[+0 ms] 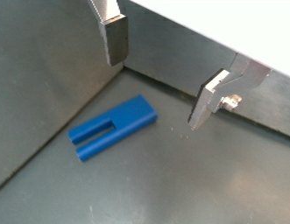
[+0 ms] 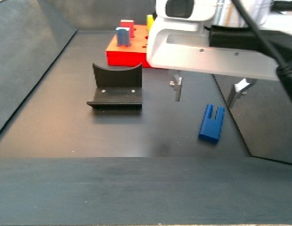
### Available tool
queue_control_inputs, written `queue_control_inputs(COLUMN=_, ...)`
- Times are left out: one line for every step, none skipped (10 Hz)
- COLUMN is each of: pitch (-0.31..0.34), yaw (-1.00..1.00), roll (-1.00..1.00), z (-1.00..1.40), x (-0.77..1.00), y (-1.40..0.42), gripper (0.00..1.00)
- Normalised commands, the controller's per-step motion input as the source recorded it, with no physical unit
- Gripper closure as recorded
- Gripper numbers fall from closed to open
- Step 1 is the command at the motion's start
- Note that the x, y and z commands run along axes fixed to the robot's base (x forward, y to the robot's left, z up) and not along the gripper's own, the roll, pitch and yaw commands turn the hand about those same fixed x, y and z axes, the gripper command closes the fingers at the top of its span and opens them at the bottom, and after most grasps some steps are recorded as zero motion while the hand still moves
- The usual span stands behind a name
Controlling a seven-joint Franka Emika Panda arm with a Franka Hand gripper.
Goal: Pick up the square-circle object. Move up. Rotate the square-circle object. Place the square-circle object on the fixture. Regrasp the square-circle object. Move to above the board. Insert the square-circle object.
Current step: Pick up the square-circle object.
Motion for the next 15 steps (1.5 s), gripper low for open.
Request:
queue_control_inputs(pitch=-0.074, yaw=-0.18, roll=-0.08, z=-0.92, x=0.28, y=-0.17, gripper=0.00)
queue_control_inputs(pitch=-0.140, yaw=-0.16, roll=-0.18, z=-0.70, x=0.07, y=-0.09, gripper=0.00)
queue_control_inputs(pitch=-0.136, yaw=-0.08, roll=-0.22, z=-0.66, x=0.00, y=0.00, gripper=0.00)
queue_control_inputs(pitch=-0.130, yaw=-0.05, roll=-0.23, z=-0.66, x=-0.05, y=0.00, gripper=0.00)
queue_control_inputs(pitch=-0.103, yaw=0.00, roll=-0.21, z=-0.77, x=-0.45, y=0.25, gripper=0.00)
queue_control_inputs(pitch=-0.094, yaw=0.00, roll=-0.16, z=-0.88, x=-0.52, y=0.35, gripper=0.00)
queue_control_inputs(pitch=-0.090, yaw=0.00, roll=-0.09, z=-1.00, x=-0.62, y=0.45, gripper=0.00)
queue_control_inputs(pitch=-0.086, yaw=-0.02, roll=-0.09, z=-1.00, x=-0.66, y=0.44, gripper=0.00)
queue_control_inputs(pitch=-0.079, yaw=-0.15, roll=-0.07, z=-0.97, x=0.02, y=-0.07, gripper=0.00)
queue_control_inputs(pitch=-0.101, yaw=-0.28, roll=-0.11, z=-0.87, x=0.16, y=-0.22, gripper=0.00)
queue_control_inputs(pitch=-0.089, yaw=-0.22, roll=-0.17, z=-0.69, x=0.09, y=-0.07, gripper=0.00)
queue_control_inputs(pitch=-0.027, yaw=-0.23, roll=-0.07, z=-0.66, x=0.05, y=-0.08, gripper=0.00)
queue_control_inputs(pitch=0.000, yaw=-0.12, roll=0.02, z=-0.13, x=-0.07, y=0.00, gripper=0.00)
queue_control_inputs(pitch=-0.064, yaw=0.00, roll=0.00, z=-0.12, x=0.00, y=-0.02, gripper=0.00)
queue_control_inputs(pitch=-0.230, yaw=-0.09, roll=-0.02, z=-0.63, x=0.07, y=0.00, gripper=0.00)
